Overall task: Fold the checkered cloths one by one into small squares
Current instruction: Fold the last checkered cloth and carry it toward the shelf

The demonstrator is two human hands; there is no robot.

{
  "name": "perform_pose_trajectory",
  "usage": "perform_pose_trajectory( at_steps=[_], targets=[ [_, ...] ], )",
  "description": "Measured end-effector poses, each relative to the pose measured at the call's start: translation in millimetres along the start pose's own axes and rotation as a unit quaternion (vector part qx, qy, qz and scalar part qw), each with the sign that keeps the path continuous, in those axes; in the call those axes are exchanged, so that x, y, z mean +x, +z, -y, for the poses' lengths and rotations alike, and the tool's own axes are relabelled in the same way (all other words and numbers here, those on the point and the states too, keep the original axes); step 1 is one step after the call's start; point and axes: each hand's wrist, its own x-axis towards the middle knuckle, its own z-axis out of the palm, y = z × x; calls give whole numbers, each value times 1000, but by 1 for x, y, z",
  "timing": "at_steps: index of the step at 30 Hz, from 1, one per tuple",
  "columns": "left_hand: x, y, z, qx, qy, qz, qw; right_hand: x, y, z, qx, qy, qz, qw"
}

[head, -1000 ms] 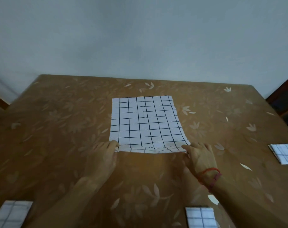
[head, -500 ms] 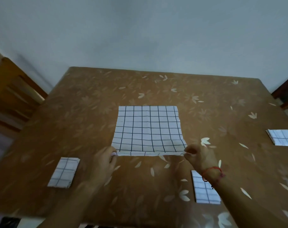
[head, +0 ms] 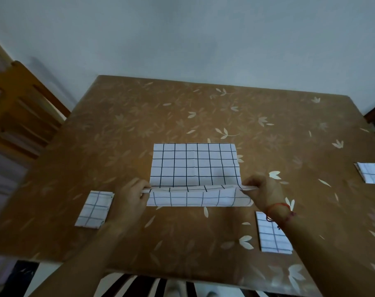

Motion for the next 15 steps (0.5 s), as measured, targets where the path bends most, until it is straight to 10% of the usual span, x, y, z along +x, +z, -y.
perform_pose_trajectory(
  at_steps=[15],
  targets=[
    [146, 43, 26, 35, 7, -31, 999, 49, -39, 159, 45, -78, -110, 990]
  ],
)
